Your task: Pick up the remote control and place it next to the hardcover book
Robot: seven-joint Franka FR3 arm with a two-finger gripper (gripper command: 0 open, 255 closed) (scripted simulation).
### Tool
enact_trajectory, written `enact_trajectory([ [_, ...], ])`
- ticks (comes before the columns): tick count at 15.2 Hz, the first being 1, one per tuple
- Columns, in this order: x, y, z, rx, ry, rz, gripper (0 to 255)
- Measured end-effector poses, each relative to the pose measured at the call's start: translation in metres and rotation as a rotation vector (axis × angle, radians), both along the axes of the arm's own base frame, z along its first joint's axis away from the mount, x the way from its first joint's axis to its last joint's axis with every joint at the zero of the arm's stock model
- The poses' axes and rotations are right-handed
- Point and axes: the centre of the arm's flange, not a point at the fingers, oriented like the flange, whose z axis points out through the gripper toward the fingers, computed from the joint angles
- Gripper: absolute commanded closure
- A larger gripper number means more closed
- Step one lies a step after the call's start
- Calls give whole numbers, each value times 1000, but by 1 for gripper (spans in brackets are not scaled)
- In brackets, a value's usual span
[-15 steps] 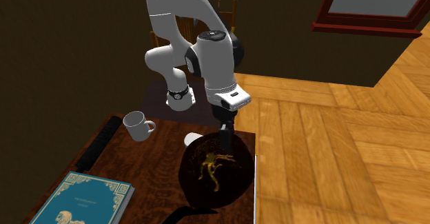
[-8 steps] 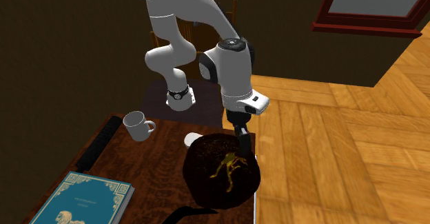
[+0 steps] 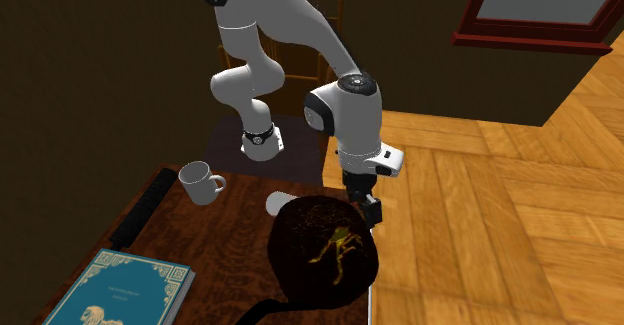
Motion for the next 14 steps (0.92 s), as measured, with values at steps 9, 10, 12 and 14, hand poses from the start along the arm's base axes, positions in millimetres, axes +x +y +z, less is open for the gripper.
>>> enact_trajectory([
  [9,-7,-12,-18,-25,40,2,255],
  [10,-4,-11,-15,-21,33,6,255],
  [12,-4,-14,-11,23,-33,-1,255],
  [14,3,-12,-13,29,-38,-4,255],
])
